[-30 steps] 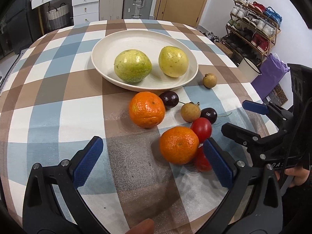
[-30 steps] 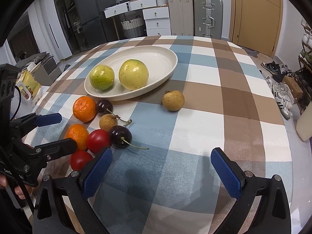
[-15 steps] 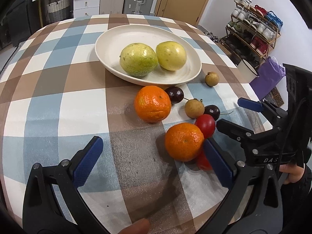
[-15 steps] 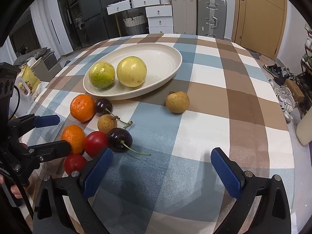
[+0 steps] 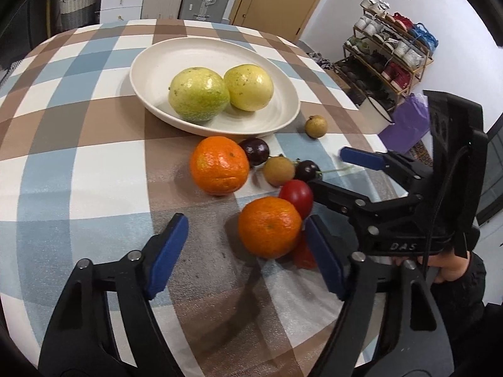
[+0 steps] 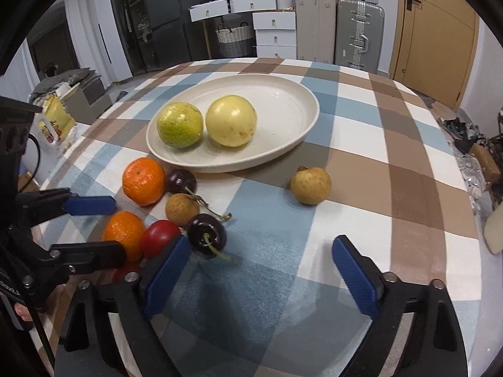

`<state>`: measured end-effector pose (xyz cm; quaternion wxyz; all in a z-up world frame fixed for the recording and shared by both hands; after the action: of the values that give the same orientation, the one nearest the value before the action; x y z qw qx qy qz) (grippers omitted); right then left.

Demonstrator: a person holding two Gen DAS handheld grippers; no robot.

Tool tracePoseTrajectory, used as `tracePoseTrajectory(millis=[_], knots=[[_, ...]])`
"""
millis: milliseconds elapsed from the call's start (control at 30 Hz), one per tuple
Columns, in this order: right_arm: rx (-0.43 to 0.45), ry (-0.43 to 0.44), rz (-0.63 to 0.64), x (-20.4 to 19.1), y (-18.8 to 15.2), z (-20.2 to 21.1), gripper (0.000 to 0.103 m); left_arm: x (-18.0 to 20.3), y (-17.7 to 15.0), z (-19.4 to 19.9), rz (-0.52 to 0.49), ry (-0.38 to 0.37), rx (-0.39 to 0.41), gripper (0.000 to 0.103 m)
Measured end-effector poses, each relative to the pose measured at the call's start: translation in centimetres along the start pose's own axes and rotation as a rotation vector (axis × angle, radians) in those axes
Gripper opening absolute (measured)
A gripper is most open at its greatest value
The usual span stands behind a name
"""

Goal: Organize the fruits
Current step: 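Grasp an orange with the left tool while the right tool grasps a dark cherry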

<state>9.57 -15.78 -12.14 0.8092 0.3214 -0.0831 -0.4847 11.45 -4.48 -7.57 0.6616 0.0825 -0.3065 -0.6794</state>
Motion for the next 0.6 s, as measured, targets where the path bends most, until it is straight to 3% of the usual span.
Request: tracePoseTrajectory(millis=[167, 433, 600], knots=[[0.009, 0.052, -0.003, -0.4, 0.2, -0.2, 0.076, 0.4, -0.1, 0.1, 0.0, -0.056, -0.014, 0.062], [0.021, 0.139, 0.006, -1.2, 0.4, -0.3, 0.046, 0.6, -0.2, 0.3, 0.005, -0.108, -0.011, 0.039], [0.021, 0.168, -0.002, -1.3, 0.4, -0.3, 0.038, 0.5, -0.3, 0.4, 0.016, -0.114, -0.008, 0.038]])
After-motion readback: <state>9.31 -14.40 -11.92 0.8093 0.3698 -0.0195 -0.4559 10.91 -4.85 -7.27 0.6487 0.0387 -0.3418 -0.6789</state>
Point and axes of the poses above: each gripper's, at about its wrist camera, not at the fingertips, and z roughly against the way its jaws point, x to its right, y to its top, the point moved 4 cm from there along -z, roughly the way its jaws point, and after that the axes turned 4 degrees about y, right-handed, at the moved point
